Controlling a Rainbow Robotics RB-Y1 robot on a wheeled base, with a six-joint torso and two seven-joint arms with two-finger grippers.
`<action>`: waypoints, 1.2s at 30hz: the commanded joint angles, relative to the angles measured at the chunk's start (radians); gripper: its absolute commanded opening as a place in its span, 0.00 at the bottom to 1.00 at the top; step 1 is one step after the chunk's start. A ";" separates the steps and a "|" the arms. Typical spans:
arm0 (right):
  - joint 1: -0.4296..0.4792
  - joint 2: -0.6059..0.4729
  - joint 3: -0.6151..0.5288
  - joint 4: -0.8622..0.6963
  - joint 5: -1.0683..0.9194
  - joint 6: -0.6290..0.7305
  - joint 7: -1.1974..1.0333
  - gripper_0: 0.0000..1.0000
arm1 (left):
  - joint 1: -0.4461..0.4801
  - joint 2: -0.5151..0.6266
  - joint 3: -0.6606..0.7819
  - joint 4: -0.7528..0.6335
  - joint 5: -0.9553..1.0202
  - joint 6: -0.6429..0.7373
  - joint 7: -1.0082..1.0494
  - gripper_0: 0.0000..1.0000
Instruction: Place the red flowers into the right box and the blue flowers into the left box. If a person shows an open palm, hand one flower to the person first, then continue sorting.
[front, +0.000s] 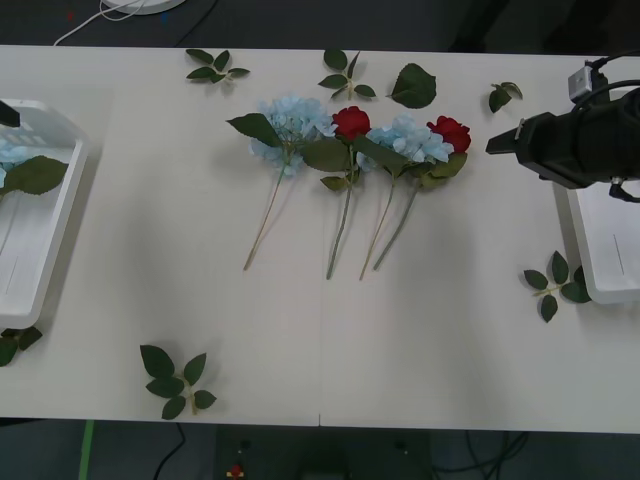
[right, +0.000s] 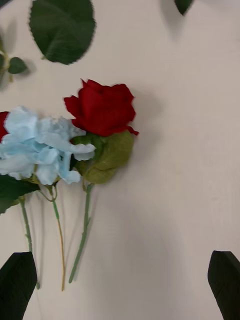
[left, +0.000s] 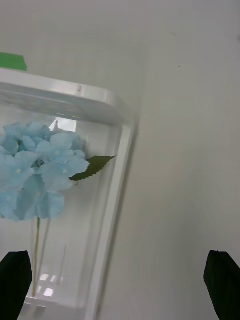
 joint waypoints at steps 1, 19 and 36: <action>-0.034 0.028 0.093 -0.031 0.103 -0.004 -0.160 1.00 | -0.064 -0.003 -0.146 -0.101 0.013 -0.017 0.032 1.00; -0.270 0.250 0.354 0.241 0.438 0.018 -0.442 1.00 | -0.113 -0.303 -0.623 -0.176 -0.181 -0.183 0.423 1.00; -0.470 0.373 0.506 0.670 0.521 -0.145 -0.434 1.00 | -0.023 -0.366 -0.822 -0.102 -0.220 -0.508 0.405 1.00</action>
